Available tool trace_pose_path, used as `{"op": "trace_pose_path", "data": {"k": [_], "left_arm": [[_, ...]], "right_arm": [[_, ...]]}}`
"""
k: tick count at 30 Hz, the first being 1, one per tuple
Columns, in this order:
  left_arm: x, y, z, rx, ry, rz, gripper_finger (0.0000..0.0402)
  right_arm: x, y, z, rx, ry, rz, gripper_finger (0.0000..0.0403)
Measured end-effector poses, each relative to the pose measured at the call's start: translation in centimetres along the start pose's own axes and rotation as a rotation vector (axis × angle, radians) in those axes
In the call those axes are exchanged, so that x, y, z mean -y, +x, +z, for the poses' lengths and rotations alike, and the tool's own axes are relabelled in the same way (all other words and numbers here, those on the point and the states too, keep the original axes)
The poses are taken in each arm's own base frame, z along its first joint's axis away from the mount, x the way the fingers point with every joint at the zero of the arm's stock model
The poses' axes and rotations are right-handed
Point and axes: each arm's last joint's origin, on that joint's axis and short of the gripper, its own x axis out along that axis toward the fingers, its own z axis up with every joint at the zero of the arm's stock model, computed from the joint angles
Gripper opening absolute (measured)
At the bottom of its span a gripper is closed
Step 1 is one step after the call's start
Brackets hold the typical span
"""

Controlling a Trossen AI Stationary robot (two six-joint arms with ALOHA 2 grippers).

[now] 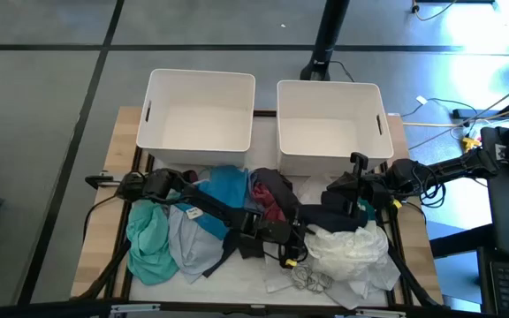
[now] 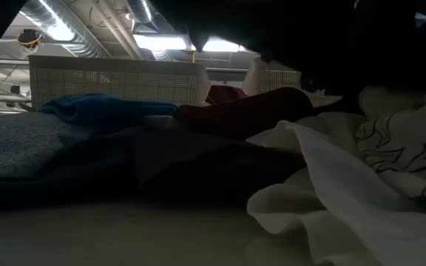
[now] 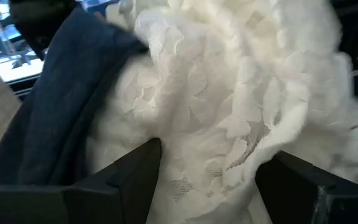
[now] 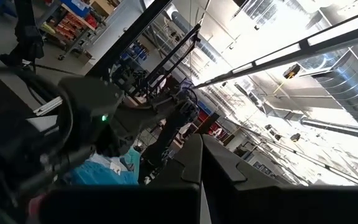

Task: Sort clothes
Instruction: Put the white blouse into the left white bin

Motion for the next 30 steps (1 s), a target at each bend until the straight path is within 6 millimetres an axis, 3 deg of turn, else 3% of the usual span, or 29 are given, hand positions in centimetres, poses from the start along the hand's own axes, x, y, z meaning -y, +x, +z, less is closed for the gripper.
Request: {"op": "trace_pose_path", "data": {"k": [4, 7, 18, 30], "left_arm": [[-0.2, 0.4, -0.5, 0.006, 0.037, 0.011, 0.0231], [-0.2, 0.5, -0.5, 0.012, 0.055, 0.03, 0.0205], [0.1, 0.1, 0.2, 0.022, 0.217, 0.212, 0.0017], [3.0, -1.8, 3.9, 0.041, 0.422, 0.394, 0.0007]], "right_arm": [[0.0, 0.0, 0.0, 0.0, -0.002, 0.0, 0.0008], [0.0, 0.0, 0.0, 0.0, -0.003, 0.0, 0.0008], [0.1, 0.0, 0.1, 0.015, -0.002, -0.012, 0.0008], [0.2, -0.1, 0.3, 0.032, 0.011, -0.018, 0.0008]]}}
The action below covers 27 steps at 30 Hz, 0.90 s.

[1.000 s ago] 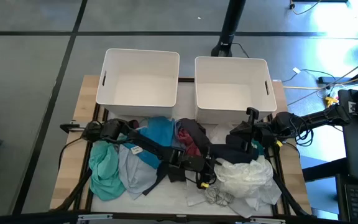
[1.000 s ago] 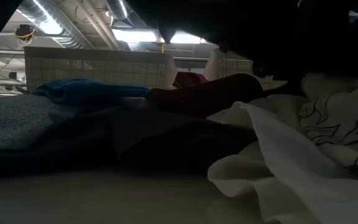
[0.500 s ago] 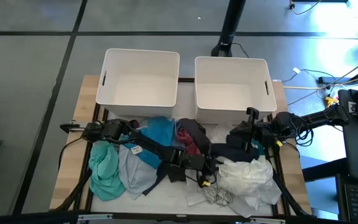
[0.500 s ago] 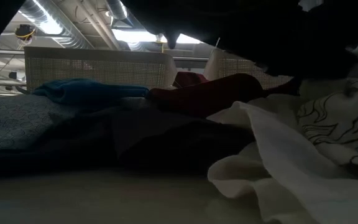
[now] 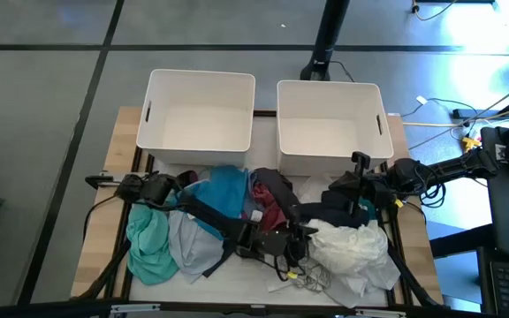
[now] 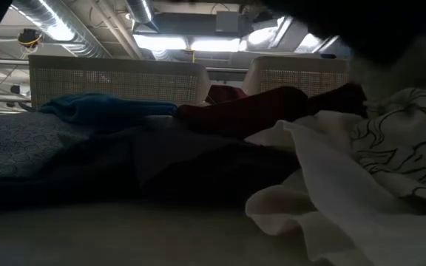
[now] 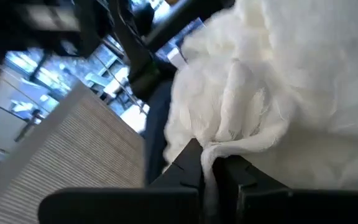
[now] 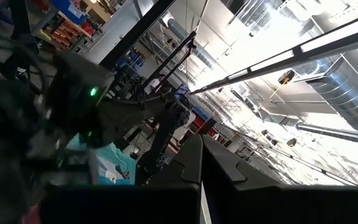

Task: Sort clothes
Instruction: Put the white blouse into the left white bin

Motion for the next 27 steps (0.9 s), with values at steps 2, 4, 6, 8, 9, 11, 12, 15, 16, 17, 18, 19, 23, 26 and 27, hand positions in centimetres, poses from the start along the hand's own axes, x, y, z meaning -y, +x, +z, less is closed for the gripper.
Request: {"op": "trace_pose_path", "data": {"k": [2, 4, 6, 8, 9, 11, 12, 15, 16, 17, 18, 19, 23, 26, 27], "left_arm": [[-0.6, -1.0, 1.3, 0.009, 0.002, 0.021, 0.0006], [-1.5, -2.2, 2.7, 0.028, -0.005, 0.041, 0.0004], [-2.5, -3.4, 4.2, 0.039, -0.004, 0.065, 0.0005], [-3.5, -4.5, 5.2, 0.032, -0.01, 0.087, 0.0005], [-4.0, -5.0, 5.6, 0.023, -0.008, 0.095, 0.0005], [-5.0, -6.0, 6.2, -0.003, 0.002, 0.105, 0.0004], [-5.4, -6.3, 6.5, -0.012, -0.004, 0.11, 0.0004], [-7.1, -7.5, 7.2, -0.039, -0.013, 0.134, 0.0005], [-7.6, -7.8, 7.4, -0.043, -0.017, 0.135, 0.0005], [-8.1, -8.2, 7.6, -0.045, -0.026, 0.139, 0.0004], [-8.7, -8.6, 7.8, -0.05, -0.025, 0.142, 0.0003], [-9.2, -8.9, 8.0, -0.053, -0.028, 0.145, 0.0003], [-11.5, -10.3, 8.8, -0.062, -0.043, 0.191, 0.0006], [-13.3, -11.4, 9.5, -0.054, -0.037, 0.222, 0.0004], [-14.0, -11.8, 9.7, -0.051, -0.039, 0.235, 0.0004]], "right_arm": [[0.1, 0.0, 0.1, 0.007, 0.03, -0.006, 0.0008], [0.2, -0.1, 0.2, 0.019, 0.046, -0.019, 0.0008], [0.3, -0.2, 0.3, 0.025, 0.046, -0.024, 0.0008], [0.3, -0.2, 0.3, 0.027, 0.047, -0.026, 0.0008], [0.3, -0.2, 0.3, 0.027, 0.047, -0.026, 0.0008], [0.3, -0.2, 0.3, 0.027, 0.046, -0.026, 0.0008], [0.3, -0.2, 0.3, 0.027, 0.046, -0.026, 0.0008], [0.3, -0.2, 0.3, 0.027, 0.046, -0.027, 0.0008], [0.3, -0.2, 0.3, 0.027, 0.046, -0.027, 0.0008], [0.3, -0.2, 0.3, 0.027, 0.046, -0.027, 0.0008], [0.3, -0.2, 0.3, 0.026, 0.045, -0.027, 0.0008], [0.3, -0.2, 0.3, 0.026, 0.044, -0.027, 0.0008], [0.3, -0.2, 0.3, 0.026, 0.043, -0.027, 0.0008], [0.3, -0.2, 0.3, 0.026, 0.042, -0.027, 0.0008], [0.3, -0.2, 0.3, 0.026, 0.042, -0.028, 0.0008]]}}
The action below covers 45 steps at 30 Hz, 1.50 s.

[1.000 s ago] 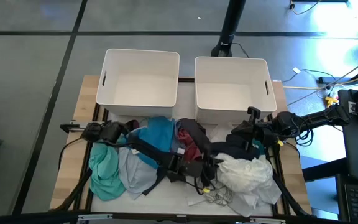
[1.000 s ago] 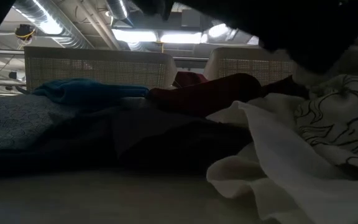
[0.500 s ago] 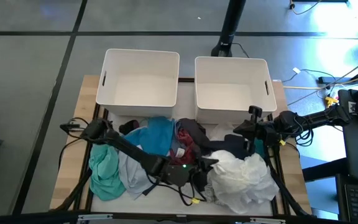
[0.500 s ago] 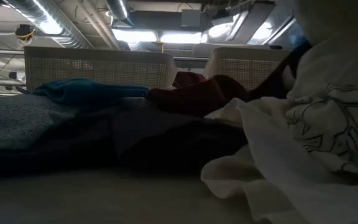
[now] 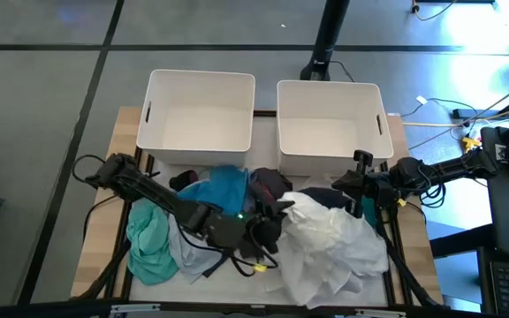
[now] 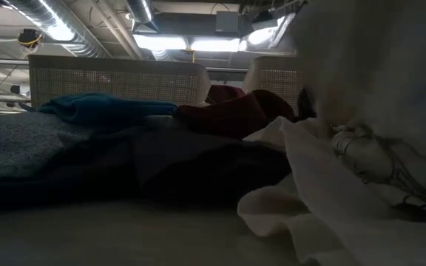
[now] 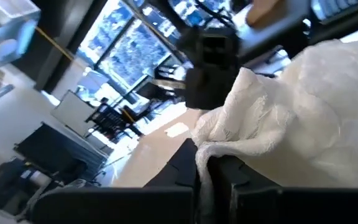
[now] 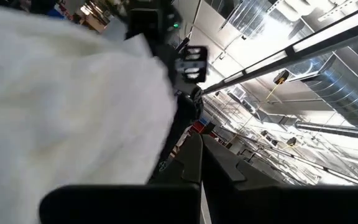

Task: Sort clothes
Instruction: Put the white blouse into the left white bin

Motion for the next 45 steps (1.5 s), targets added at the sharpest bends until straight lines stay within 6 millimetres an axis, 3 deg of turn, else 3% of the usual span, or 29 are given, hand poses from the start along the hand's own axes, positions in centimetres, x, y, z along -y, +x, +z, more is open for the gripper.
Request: {"op": "trace_pose_path", "data": {"k": [22, 35, 45], "left_arm": [[-13.0, -4.1, 2.2, 0.061, -0.053, 0.229, 0.0004], [-18.0, -5.8, 3.3, 0.129, 0.034, 0.48, 0.0008], [-22.4, -6.6, 2.6, 0.171, 0.112, 0.704, 0.001]], "right_arm": [[-0.1, 0.0, -0.1, -0.01, -0.001, 0.004, 0.0008], [-0.1, 0.0, -0.3, -0.046, -0.001, -0.004, 0.0008], [-0.1, 0.0, -0.3, -0.048, -0.002, -0.005, 0.0008]]}}
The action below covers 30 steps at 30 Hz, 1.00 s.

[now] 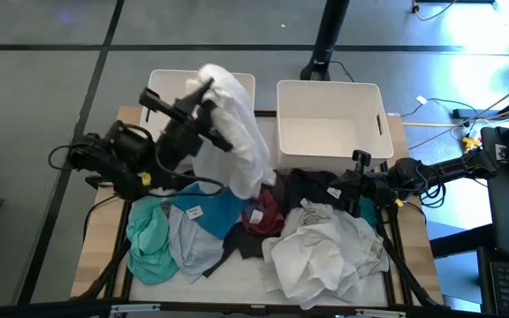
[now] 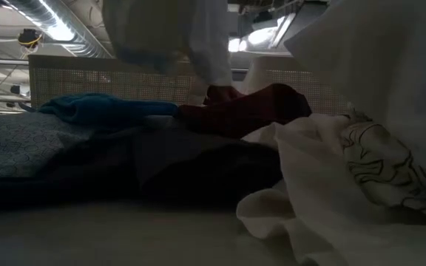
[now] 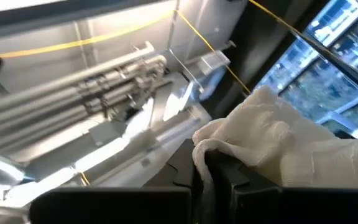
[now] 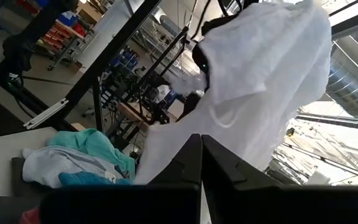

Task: Sort clothes
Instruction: Put the white blouse into the left white bin

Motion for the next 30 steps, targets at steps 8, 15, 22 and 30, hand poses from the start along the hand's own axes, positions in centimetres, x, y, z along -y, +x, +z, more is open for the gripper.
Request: {"op": "trace_pose_path", "data": {"k": [8, 15, 22, 30], "left_arm": [[-3.1, 2.2, -2.0, 0.052, 0.01, 0.129, 0.0013], [-6.8, 4.1, -4.5, 0.065, 0.058, 0.281, 0.0014], [-8.7, 5.8, -6.9, -0.013, 0.152, 0.388, 0.0014], [-9.9, 7.9, -10.6, -0.258, 0.235, 0.469, 0.0014]], "right_arm": [[0.0, 0.0, -0.1, -0.031, -0.004, -0.026, 0.0008], [-0.1, 0.3, -0.7, -0.119, -0.045, -0.065, 0.0008], [-0.1, 0.3, -0.9, -0.16, -0.076, -0.088, 0.0008], [-0.1, 0.3, -1.0, -0.185, -0.114, -0.104, 0.0008]]}}
